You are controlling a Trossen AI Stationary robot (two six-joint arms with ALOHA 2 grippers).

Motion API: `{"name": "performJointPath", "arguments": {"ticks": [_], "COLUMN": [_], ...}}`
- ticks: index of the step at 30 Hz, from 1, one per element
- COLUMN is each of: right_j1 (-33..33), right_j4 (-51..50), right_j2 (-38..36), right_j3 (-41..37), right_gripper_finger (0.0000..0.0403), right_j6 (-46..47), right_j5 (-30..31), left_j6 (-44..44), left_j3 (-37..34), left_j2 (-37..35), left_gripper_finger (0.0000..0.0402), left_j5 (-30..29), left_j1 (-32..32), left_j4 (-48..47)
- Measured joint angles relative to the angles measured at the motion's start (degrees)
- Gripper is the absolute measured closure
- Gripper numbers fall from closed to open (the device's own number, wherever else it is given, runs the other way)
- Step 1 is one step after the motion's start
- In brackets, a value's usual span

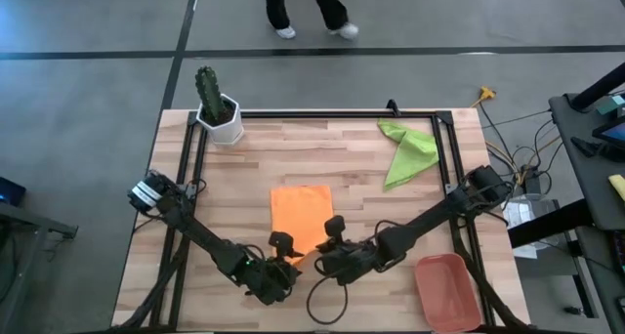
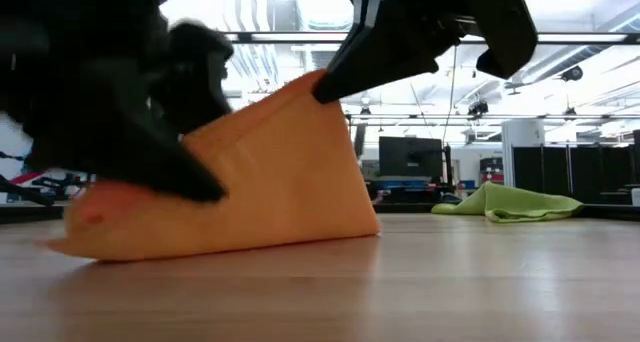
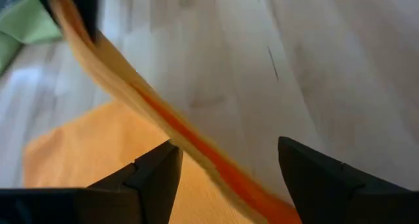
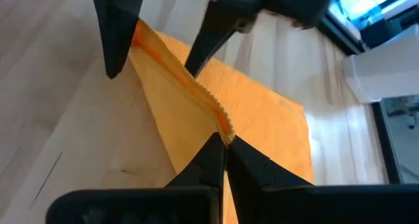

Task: Roll microfiber towels into tight, uniform cylinder then place into a basket
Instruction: Fold the orange microfiber cloth

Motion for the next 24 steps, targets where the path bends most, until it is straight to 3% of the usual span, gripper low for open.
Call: {"name": "performJointPath", "arguments": {"ticks": [16,24], "right_j1": [-0.13,-0.13], "right_j4": [-10.34,-11.09], "right_j2": [-0.07,-0.09], "right_j3": [-0.06,-0.22], "right_gripper_finger": [0.0394,0.0394], "right_j6": [8.51,9.27], "right_j5": [-0.07,-0.05], "left_j6": [-1.74,-7.73], "left_j3": [2.32,1.99], "left_j2": [1.46,1.45], "left_gripper_finger": [0.0169,0.0229], "left_j5": [0.66,2.63], "left_j1": [-1.96,-2.03], "left_j4": [-3.72,-8.17]}}
